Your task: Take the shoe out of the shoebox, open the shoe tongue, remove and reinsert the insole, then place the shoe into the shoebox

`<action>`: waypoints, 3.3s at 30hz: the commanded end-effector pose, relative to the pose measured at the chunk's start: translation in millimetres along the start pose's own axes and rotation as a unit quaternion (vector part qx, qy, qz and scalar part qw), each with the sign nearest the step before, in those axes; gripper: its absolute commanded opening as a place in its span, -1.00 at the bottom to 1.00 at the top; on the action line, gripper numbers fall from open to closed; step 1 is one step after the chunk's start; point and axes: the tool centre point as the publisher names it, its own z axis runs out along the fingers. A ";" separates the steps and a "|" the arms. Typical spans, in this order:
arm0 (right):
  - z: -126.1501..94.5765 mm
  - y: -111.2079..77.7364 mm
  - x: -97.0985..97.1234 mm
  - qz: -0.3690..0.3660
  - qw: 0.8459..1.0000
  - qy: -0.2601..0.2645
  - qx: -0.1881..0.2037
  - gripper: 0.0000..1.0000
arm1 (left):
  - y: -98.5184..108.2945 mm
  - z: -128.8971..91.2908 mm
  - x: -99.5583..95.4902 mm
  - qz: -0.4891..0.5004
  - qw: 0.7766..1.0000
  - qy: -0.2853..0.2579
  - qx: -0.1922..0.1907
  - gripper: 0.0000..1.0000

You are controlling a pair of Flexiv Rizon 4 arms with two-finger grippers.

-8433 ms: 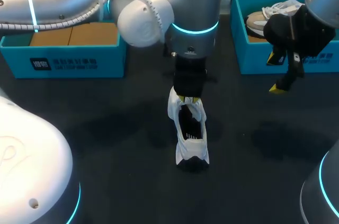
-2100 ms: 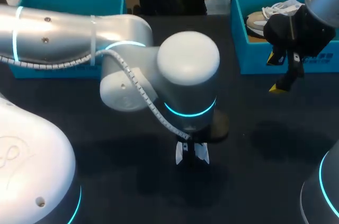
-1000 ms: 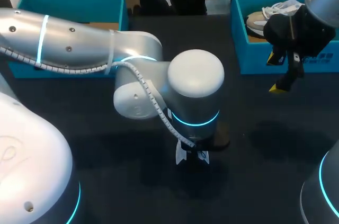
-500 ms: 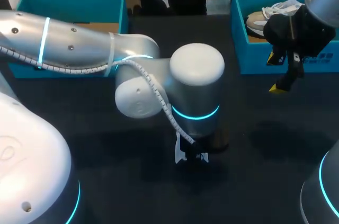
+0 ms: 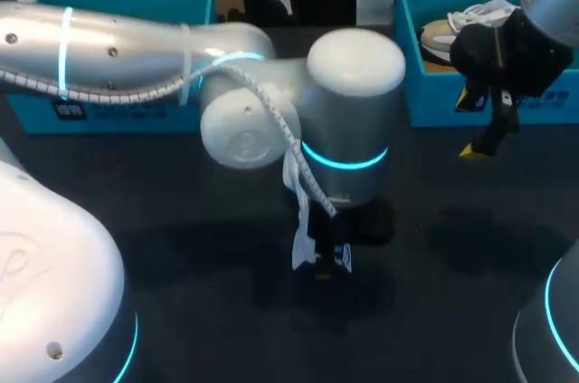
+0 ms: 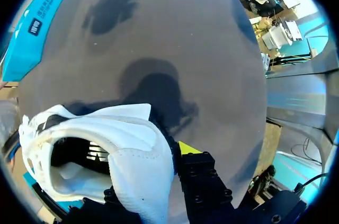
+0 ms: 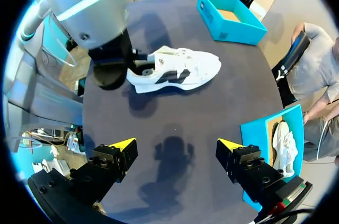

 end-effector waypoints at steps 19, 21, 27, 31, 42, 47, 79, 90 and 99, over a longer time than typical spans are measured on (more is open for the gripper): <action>1.2 0.9 -0.9 0.000 1.000 0.001 0.001 1.00 | 49.2 -143.7 -6.6 -0.003 1.000 -0.021 0.010 -1.00; 1.2 0.9 -0.9 0.000 1.000 0.001 0.001 1.00 | 49.2 -143.7 -6.6 -0.003 1.000 -0.021 0.010 -1.00; 1.2 0.9 -0.9 0.000 1.000 0.001 0.001 1.00 | 49.2 -143.7 -6.6 -0.003 1.000 -0.021 0.010 -1.00; 1.2 0.9 -0.9 0.000 1.000 0.001 0.001 1.00 | 53.1 -143.7 -10.2 -0.003 1.000 -0.022 0.011 -1.00; 1.2 0.9 -0.9 0.000 1.000 0.001 0.001 1.00 | 116.4 -151.7 -56.9 0.052 0.998 -0.019 0.013 -1.00; 1.2 0.9 -0.9 0.000 1.000 0.001 0.001 1.00 | 140.8 -153.2 -65.6 0.064 0.998 0.000 0.026 -1.00; 1.2 0.9 -0.9 0.000 1.000 0.001 0.001 1.00 | 329.0 -157.7 -136.2 0.090 0.995 0.004 0.037 -1.00; 1.2 0.9 -0.9 0.000 1.000 0.001 0.001 1.00 | 390.9 -152.7 -167.6 0.094 0.995 0.014 -0.007 -1.00; 1.2 0.9 -0.9 0.000 1.000 0.001 0.001 1.00 | 444.7 -144.1 -192.5 0.120 0.992 0.019 -0.031 -1.00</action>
